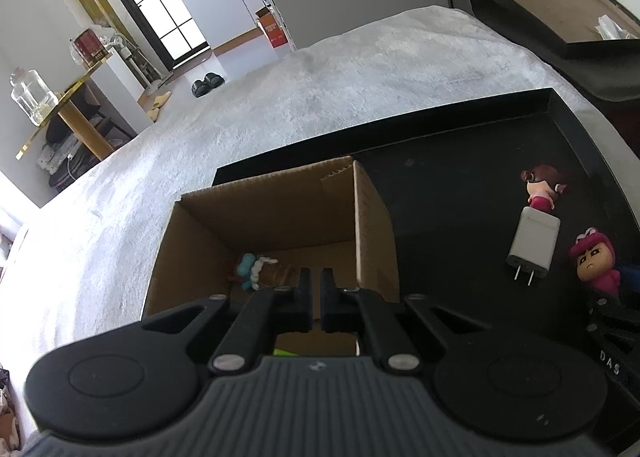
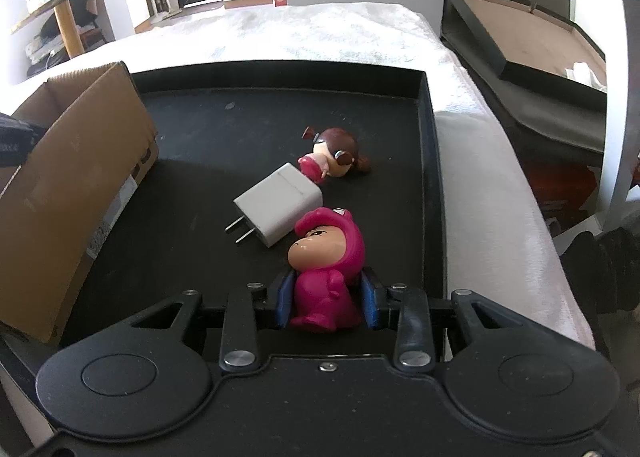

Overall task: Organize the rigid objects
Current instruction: 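Close the right gripper around the pink hooded figurine, then lift the pink figurine with the right gripper and carry it over the box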

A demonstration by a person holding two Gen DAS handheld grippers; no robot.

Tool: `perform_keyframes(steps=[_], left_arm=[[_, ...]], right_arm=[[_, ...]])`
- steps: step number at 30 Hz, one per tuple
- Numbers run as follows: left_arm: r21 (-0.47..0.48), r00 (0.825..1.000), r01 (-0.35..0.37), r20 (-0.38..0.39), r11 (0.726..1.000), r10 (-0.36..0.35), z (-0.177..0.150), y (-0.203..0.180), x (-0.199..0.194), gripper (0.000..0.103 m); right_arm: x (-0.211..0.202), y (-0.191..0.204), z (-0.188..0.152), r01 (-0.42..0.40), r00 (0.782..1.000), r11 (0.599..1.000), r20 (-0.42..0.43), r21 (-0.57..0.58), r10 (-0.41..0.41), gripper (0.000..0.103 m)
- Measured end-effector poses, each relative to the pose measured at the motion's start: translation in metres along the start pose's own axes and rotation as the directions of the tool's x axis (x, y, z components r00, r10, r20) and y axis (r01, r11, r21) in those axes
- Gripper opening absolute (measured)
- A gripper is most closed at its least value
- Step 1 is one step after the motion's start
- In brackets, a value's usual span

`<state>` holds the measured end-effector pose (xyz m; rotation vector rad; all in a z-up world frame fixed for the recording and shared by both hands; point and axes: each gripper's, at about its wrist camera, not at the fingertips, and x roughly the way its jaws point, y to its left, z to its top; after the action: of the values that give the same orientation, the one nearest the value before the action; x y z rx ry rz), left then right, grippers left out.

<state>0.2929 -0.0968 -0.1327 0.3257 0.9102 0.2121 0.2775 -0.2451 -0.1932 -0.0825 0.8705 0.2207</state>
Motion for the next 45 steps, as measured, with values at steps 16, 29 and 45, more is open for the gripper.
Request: perform_keyframes(steps=[16, 29, 45], left_arm=[[-0.051, 0.996, 0.089, -0.005, 0.995, -0.089, -0.008, 0.023, -0.020, 0.009], [-0.125, 0.988, 0.152, 0.024, 0.980, -0.150, -0.012, 0.068, -0.039, 0.036], [-0.145, 0.995, 0.098, 0.031, 0.985, -0.094, -0.020, 0.111, -0.043, 0.072]], right_arm=[[-0.024, 0.001, 0.005, -0.013, 0.998, 1.000, 0.064, 0.023, 0.011, 0.034], [-0.053, 0.024, 0.016, 0.005, 0.995, 0.999, 0.098, 0.038, -0.009, 0.034], [-0.073, 0.063, 0.035, 0.002, 0.991, 1.000, 0.131, 0.015, -0.004, 0.034]])
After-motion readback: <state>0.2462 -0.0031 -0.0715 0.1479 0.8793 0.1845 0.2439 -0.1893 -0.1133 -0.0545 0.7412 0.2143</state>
